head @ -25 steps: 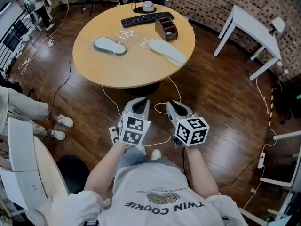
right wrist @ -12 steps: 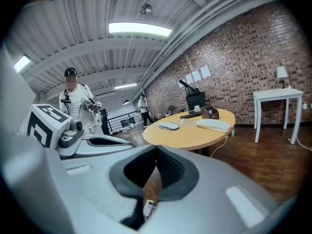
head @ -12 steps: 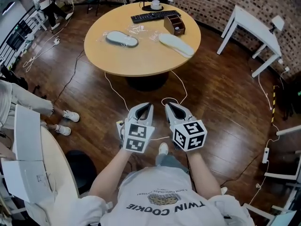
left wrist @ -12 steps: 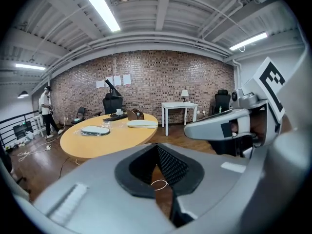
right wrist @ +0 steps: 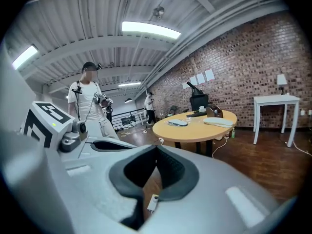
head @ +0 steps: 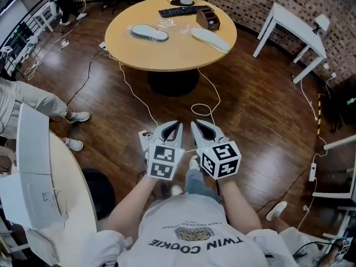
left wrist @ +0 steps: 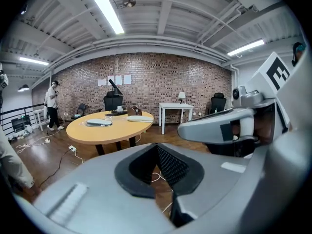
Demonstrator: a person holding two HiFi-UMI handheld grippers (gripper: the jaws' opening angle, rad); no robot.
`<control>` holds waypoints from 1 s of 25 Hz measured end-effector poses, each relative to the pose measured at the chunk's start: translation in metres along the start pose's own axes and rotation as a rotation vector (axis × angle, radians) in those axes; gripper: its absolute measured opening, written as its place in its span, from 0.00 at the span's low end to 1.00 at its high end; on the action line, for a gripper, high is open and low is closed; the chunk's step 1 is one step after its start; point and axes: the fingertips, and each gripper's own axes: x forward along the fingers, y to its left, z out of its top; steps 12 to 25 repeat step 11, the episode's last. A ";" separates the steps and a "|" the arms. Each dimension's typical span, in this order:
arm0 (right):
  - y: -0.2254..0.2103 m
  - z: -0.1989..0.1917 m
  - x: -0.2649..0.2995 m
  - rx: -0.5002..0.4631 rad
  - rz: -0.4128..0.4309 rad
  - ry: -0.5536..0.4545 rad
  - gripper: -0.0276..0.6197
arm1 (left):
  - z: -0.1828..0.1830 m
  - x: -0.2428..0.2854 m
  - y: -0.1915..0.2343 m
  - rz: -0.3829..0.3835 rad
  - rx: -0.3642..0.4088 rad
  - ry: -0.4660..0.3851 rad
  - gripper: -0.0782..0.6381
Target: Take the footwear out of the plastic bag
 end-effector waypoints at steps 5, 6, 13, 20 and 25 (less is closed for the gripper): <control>0.018 -0.009 -0.014 0.000 -0.003 -0.003 0.05 | -0.007 -0.017 -0.008 -0.006 -0.017 -0.007 0.12; 0.020 -0.010 -0.017 -0.001 -0.004 -0.004 0.05 | -0.007 -0.019 -0.009 -0.007 -0.017 -0.011 0.12; 0.030 -0.013 -0.028 -0.012 -0.006 -0.009 0.05 | -0.006 -0.030 -0.016 -0.012 -0.017 -0.025 0.12; 0.030 -0.013 -0.028 -0.012 -0.006 -0.009 0.05 | -0.006 -0.030 -0.016 -0.012 -0.017 -0.025 0.12; 0.030 -0.013 -0.028 -0.012 -0.006 -0.009 0.05 | -0.006 -0.030 -0.016 -0.012 -0.017 -0.025 0.12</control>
